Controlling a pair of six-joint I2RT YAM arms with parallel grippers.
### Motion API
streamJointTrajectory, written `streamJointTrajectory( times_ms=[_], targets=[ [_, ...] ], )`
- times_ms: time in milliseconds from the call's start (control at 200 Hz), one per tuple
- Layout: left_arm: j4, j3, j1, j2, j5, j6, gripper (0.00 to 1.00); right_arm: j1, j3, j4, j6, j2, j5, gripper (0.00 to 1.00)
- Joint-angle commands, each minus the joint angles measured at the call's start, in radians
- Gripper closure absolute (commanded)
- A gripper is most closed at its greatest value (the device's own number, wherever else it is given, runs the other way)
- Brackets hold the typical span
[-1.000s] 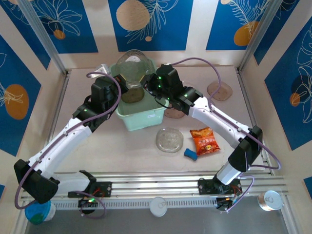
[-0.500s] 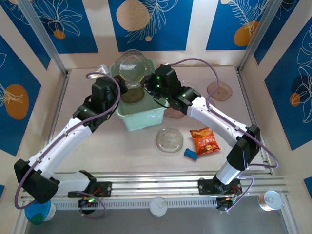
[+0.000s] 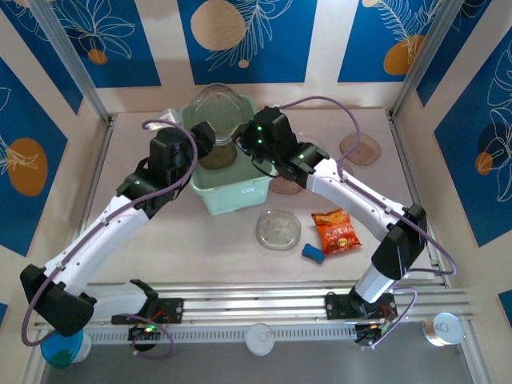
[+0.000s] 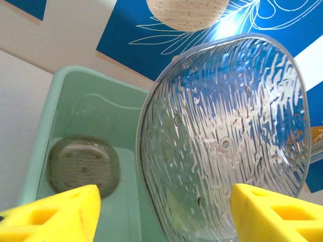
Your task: Place the plates into the plastic bin on the countertop
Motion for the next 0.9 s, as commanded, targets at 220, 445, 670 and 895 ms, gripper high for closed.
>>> streamJointTrajectory(
  times_ms=[220, 445, 670, 895],
  targets=[
    [-0.154, 0.089, 0.230, -0.011, 0.245, 0.161, 0.28, -0.020, 0.114, -0.171, 0.238, 0.111, 0.157, 0.96],
    [-0.196, 0.069, 0.449, 0.045, 0.508, 0.196, 0.28, -0.020, 0.352, -0.385, 0.415, 0.301, 0.189, 0.99],
    [-0.223, 0.074, 0.531, 0.108, 0.610, 0.270, 0.27, -0.010, 0.604, -0.563, 0.510, 0.496, 0.200, 0.99],
    [-0.196, 0.116, 0.562, 0.183, 0.660, 0.294, 0.27, -0.003, 0.704, -0.626, 0.579, 0.611, 0.183, 0.99]
  ],
)
